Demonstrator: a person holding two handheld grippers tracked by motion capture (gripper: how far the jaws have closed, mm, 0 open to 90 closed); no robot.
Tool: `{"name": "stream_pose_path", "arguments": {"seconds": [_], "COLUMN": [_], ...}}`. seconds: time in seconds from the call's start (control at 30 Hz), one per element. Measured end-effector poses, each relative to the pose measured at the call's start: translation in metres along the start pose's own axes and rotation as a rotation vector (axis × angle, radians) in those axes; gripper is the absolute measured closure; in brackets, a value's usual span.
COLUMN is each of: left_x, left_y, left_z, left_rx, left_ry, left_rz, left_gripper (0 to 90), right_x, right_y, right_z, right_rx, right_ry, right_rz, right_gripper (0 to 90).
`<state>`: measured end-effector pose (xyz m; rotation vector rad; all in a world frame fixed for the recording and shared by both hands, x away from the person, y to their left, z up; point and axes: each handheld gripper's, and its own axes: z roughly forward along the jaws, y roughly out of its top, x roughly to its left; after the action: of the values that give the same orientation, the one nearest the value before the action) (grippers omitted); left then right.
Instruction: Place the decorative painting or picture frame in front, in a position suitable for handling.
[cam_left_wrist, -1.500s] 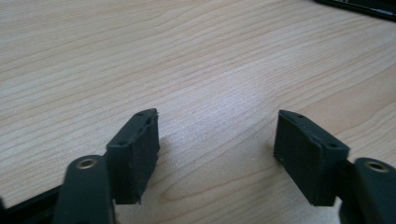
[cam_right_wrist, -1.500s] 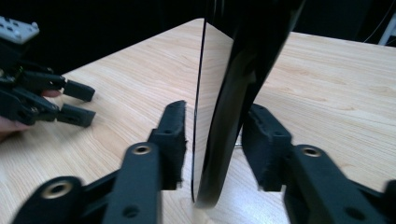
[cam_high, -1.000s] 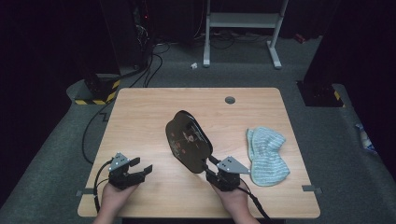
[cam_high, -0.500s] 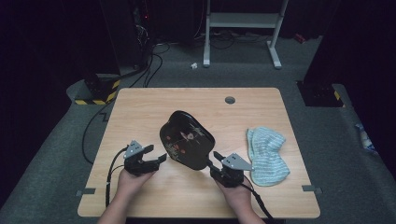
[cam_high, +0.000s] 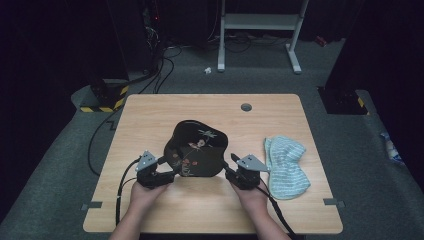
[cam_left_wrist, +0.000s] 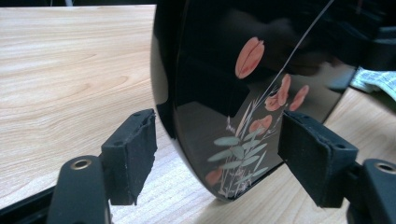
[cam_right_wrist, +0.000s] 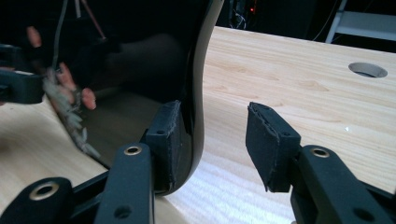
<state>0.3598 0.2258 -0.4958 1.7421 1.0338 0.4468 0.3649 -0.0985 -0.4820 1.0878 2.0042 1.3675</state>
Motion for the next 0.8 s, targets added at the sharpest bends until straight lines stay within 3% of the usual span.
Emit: {"name": "stream_pose_path", "arguments": {"seconds": [0.27,0.6,0.8], "left_x": [-0.007,-0.018,-0.025], "left_y": [-0.002,-0.005,-0.006], "left_z": [-0.010,-0.022,-0.026], "left_rx": [-0.032,-0.038,-0.050], "left_ry": [-0.012,-0.031,-0.038], "left_rz": [0.011,0.044,0.050], "left_gripper": [33.9,39.9,43.0], "right_x": [0.000,0.001,0.002], "right_y": [0.007,0.015,0.016], "right_z": [0.020,0.043,0.046], "right_rx": [0.016,0.026,0.036], "right_ry": [-0.010,-0.028,-0.031], "right_rz": [0.005,0.008,-0.005], "right_gripper": [54.2,54.3,53.6]}}
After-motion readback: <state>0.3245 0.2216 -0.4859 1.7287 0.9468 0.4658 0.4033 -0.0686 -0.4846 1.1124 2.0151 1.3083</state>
